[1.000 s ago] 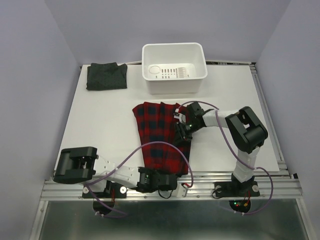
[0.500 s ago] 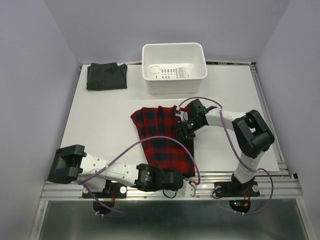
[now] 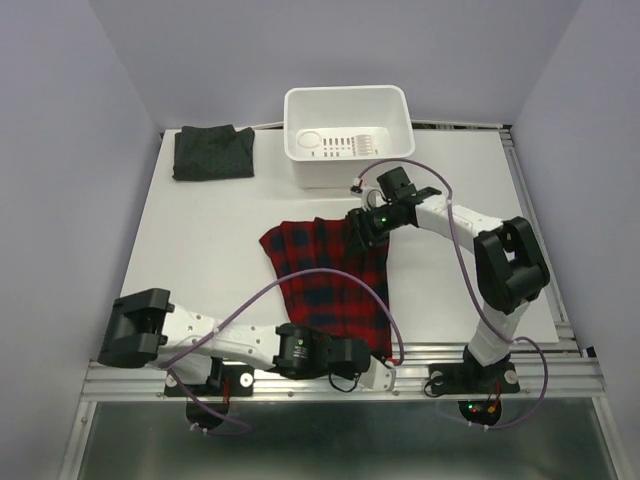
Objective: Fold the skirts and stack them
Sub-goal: Fold the skirt
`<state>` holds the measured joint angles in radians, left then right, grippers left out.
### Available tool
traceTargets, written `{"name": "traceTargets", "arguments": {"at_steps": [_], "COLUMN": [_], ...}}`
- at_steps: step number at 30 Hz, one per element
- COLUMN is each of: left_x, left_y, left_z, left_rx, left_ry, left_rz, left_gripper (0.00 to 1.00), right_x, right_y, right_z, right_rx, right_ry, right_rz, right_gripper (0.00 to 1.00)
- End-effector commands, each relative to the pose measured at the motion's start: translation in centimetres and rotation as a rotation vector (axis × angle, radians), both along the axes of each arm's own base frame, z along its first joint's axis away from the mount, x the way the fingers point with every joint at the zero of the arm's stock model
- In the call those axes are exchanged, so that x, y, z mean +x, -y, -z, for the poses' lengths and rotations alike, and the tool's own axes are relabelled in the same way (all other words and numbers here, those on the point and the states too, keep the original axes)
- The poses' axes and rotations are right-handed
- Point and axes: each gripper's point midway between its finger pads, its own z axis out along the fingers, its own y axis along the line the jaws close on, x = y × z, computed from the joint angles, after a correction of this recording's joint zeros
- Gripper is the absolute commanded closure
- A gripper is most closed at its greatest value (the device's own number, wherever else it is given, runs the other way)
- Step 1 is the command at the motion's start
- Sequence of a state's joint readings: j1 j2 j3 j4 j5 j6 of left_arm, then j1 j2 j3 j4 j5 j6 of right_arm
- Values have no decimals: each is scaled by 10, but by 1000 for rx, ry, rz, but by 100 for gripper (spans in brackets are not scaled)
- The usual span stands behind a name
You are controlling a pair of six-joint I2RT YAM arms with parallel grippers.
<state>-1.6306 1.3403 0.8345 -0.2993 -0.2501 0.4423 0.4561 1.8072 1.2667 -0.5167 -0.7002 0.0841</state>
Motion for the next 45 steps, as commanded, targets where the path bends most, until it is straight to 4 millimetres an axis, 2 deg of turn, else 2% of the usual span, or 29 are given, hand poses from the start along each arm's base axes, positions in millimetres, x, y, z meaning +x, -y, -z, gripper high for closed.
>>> {"name": "traceTargets", "arguments": {"at_steps": [1,2,4,6,9,11,17,18,19,20,21,25,27,33,36,40,43,45], "left_x": [42,65,83,102,101,90,74,73,71,54,54,58,57,46,45,41,33,31], "left_y": [-14,-18,-17,-14,-10,-8,-10,-11,-9,-6,-5,-1,1,-1,-2,-4,-8,-14], "left_z": [34,36,38,30,27,25,15,13,4,-15,-17,-47,-47,7,22,32,41,58], "left_rx": [76,80,85,61,51,48,21,18,-8,-56,-59,-153,-148,-18,-4,28,49,101], "left_ry": [78,80,82,99,92,45,19,18,23,22,23,42,36,-63,-66,-94,-128,-143], "left_rz": [-113,-167,-194,-210,-170,-123,-78,-74,-68,-36,-36,-88,-83,-34,-20,-5,23,14], "left_gripper": [90,94,96,93,87,59,26,5,2,2,2,2,2,2,2,2,2,4], "right_x": [1,1,0,0,6,13,20,20,19,17,17,13,11,8,3,-6,-20,-32], "right_y": [3,5,7,7,7,7,3,2,2,2,2,4,5,6,5,7,7,6], "right_z": [16,24,33,50,71,81,87,85,83,77,77,73,72,74,75,82,89,92], "right_rx": [-44,-61,-75,-94,-127,-142,-137,-133,-131,-119,-120,-117,-119,-122,-110,-109,-115,-119], "right_ry": [-9,-14,-32,-64,-88,-81,-82,-83,-84,-82,-81,-78,-79,-89,-116,-149,-173,-182], "right_rz": [-21,-24,-28,-31,-21,-3,2,4,4,5,6,4,2,1,-1,-1,-13,-32], "right_gripper": [42,42,44,47,48,49,50,50,50,50,50,50,50,50,53,54,55,55]}}
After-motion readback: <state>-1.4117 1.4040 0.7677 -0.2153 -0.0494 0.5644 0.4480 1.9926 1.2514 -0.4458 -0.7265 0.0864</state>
